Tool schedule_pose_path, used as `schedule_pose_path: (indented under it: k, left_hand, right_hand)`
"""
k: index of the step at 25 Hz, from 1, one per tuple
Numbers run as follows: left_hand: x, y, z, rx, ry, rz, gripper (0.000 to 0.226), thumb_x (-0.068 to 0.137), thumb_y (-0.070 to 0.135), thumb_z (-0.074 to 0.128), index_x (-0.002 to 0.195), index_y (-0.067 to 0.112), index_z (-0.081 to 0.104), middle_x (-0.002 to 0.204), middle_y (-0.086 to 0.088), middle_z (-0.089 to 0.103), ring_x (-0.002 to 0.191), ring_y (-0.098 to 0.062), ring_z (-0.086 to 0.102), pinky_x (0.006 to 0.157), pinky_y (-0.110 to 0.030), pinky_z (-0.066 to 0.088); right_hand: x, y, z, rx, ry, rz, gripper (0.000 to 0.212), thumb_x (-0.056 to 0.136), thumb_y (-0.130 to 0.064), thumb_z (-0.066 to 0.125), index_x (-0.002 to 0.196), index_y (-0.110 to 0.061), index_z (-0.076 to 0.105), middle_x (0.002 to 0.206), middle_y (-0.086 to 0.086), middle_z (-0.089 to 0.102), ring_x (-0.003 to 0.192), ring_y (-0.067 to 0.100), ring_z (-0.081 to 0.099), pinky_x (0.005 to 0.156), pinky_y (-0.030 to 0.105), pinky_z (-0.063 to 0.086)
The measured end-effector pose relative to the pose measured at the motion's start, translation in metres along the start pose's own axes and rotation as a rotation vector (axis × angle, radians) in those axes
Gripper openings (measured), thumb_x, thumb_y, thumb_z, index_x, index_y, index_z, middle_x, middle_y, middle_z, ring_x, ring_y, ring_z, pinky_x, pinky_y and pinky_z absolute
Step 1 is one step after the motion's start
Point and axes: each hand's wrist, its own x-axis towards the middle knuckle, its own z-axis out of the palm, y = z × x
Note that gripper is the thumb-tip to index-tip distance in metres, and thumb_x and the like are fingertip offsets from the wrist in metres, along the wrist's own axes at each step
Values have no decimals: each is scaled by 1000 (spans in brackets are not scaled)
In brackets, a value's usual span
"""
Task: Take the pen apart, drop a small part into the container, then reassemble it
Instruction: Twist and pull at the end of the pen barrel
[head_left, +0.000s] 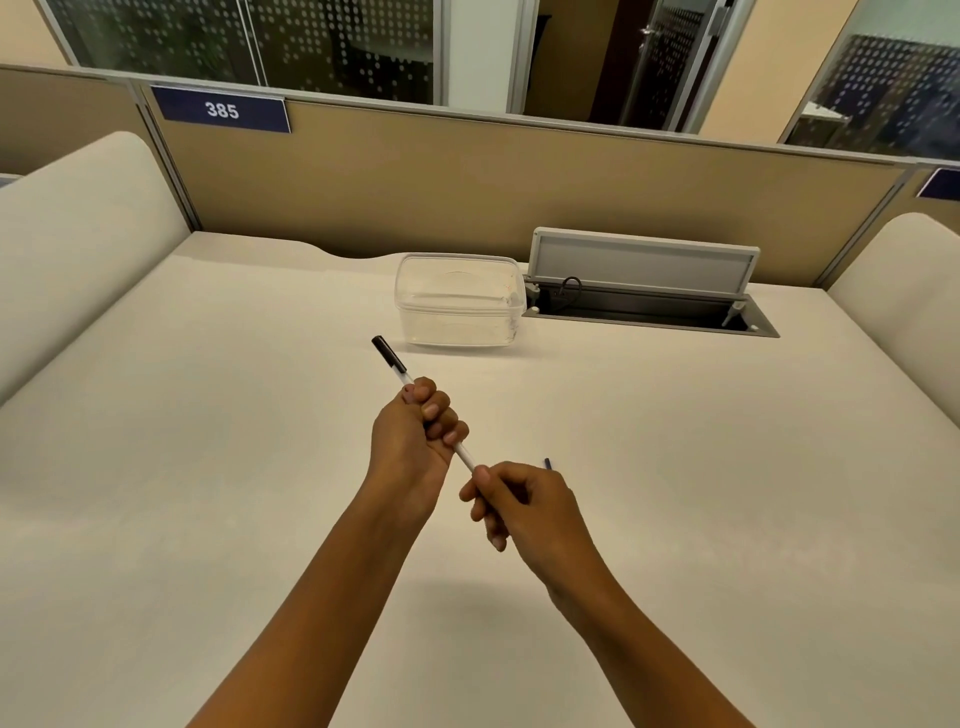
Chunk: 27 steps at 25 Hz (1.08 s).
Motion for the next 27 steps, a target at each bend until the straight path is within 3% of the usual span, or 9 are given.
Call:
schedule_pose_path:
  k: [4,9,13,16,19,21,24,27]
  left_hand:
    - [-1,-2,1,11,5,-5,41,92,0,19,60,17,38,41,7,34,36,-7,24,37,-18,27]
    - [1,3,0,-9,4,5,40,91,-1,19,59,17,37,41,7,34,35,-7,24,37,-18,26]
    - [0,3,-2,-10,18,-1,39,89,-2,19,59,17,37,41,7,33,35,-7,24,37,-18,26]
    - [-1,1,-3,8,26,2,40,87,-4,18,59,17,37,42,6,33,36,-7,24,37,-18,26]
    - [-1,1,-2,5,11,-4,39,85,-6,17,60,18,36,42,7,34,35,-7,24,38,-18,25]
    - [-1,1,-1,4,10,-10,40,86,-5,17,60,18,36,42,7,34,35,-7,24,37,-18,25]
    - [-1,-2,-2,-12,31,-29,41,86,-5,16,59,17,37,42,6,33,35,-8,23,37,-18,25]
    - [0,-5,-1,-39,28,-41,42,86,-5,15,58,17,37,43,6,33,36,-8,23,37,-19,26]
  right_hand:
    - [-1,1,-3,17,97,9,18,77,-30,75,83,-15,68,67,-3,69,50,7,61,57,22,54]
    - [-2,0,-6,139,19,98,34,87,-40,59,87,-9,73,69,0,71,57,9,64,54,19,54]
    - [-3,1,-7,155,36,80,18,80,-26,72,85,-9,70,67,0,69,56,10,64,53,16,52]
    - [-2,1,-7,152,78,80,24,74,-27,78,89,-11,67,76,-1,68,56,8,65,56,16,53]
    - [-2,1,-6,185,25,130,30,83,-39,64,93,-12,70,81,1,71,63,10,67,61,21,57]
    - [-4,3,-5,213,-15,133,28,86,-36,61,90,-11,73,74,0,73,63,11,67,60,19,56]
    - [-5,6,-4,169,71,87,17,78,-27,74,85,-12,71,66,-5,69,59,8,64,57,17,54]
    - [-4,7,-4,164,131,74,28,71,-30,79,84,-12,63,72,-5,66,58,6,64,59,20,55]
